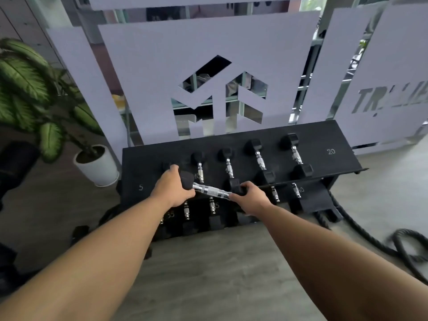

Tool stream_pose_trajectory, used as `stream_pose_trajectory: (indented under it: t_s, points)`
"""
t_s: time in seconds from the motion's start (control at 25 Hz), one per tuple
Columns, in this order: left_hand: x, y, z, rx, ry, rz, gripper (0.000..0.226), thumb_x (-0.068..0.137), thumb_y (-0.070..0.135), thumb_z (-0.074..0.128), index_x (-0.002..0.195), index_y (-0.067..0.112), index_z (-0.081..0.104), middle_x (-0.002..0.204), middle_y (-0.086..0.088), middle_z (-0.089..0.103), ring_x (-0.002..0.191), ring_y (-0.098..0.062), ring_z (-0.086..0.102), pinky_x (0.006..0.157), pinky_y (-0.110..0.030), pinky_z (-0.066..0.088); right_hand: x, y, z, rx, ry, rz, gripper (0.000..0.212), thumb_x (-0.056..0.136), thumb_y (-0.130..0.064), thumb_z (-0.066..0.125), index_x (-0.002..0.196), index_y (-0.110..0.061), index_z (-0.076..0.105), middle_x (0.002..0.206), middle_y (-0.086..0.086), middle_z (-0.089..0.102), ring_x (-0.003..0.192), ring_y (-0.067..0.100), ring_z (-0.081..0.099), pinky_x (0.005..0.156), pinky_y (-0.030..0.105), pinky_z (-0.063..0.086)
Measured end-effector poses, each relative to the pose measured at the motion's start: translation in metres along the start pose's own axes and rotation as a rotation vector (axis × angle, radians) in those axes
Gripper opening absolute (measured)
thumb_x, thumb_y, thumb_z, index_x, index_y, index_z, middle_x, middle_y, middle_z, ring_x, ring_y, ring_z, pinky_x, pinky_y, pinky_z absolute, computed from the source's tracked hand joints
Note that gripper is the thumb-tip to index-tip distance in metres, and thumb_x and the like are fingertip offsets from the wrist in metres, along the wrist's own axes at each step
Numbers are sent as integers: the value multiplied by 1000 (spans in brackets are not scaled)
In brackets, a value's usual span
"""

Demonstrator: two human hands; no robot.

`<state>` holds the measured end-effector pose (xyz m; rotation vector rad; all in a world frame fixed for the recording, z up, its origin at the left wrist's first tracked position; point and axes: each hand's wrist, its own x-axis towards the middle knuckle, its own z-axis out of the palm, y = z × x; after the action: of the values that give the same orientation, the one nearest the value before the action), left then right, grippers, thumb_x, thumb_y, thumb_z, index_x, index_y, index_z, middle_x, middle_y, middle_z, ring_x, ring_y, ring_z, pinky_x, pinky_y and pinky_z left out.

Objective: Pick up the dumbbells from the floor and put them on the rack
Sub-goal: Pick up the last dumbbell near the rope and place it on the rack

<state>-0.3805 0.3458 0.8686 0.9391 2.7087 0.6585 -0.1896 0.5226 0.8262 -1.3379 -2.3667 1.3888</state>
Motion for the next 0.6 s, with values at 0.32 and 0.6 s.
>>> stream_pose_trajectory:
  t_s: [0.32,0.6]
  points:
    - [79,-136,-59,-45,-38,-109,70,65,27,91,128,19,59,116,-6,66,97,-26,64,78,-35,53,45,-75,184,211,-13,171,69,77,-52,79,134,-22,55,121,4,68,109,25,66,93,36,55]
    - [167,-194,-64,71,-64,-121,69,63,26,92,124,23,61,108,-2,70,92,-24,65,72,-34,53,115,-110,272,296,-93,278,64,81,-54,72,131,-23,48,110,4,65,94,25,68,82,38,60]
